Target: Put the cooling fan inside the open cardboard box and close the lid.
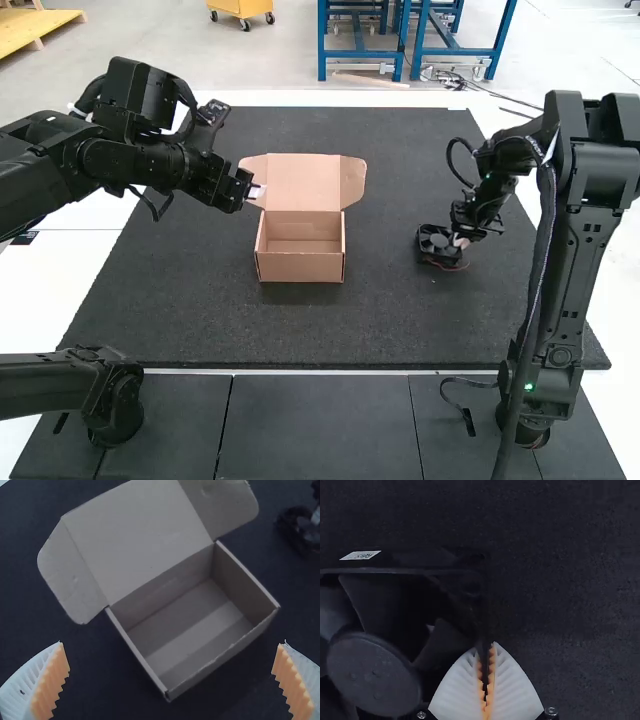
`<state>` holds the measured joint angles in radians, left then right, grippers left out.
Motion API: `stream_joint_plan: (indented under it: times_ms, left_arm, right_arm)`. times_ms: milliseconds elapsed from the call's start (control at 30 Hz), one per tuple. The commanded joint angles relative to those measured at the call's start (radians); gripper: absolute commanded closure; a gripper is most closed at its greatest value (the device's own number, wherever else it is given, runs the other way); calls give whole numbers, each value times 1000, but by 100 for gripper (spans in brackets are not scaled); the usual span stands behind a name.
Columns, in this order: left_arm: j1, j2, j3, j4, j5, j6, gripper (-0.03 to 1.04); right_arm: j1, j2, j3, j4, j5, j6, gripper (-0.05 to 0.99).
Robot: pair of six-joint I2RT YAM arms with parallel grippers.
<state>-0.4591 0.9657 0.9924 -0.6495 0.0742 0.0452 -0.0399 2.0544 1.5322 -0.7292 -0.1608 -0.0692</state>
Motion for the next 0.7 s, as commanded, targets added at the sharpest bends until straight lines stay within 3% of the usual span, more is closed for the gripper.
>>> stream_joint_plan:
  times_ms: [0, 200, 533, 667]
  left_arm:
    - [-3, -12, -8, 17, -11, 8, 5]
    - [-3, -22, -24, 33, -11, 7, 5]
    - [-3, -45, -52, 48, -11, 4, 5]
    - [-3, -61, -67, 50, -11, 4, 5]
  right_arm:
    - [-2, -129, 14, -9, 14, 69, 95]
    - [5, -287, -24, -85, 12, 82, 95]
    - [83, -571, -135, -174, -66, 88, 95]
    - [140, -654, -150, -219, -68, 128, 95]
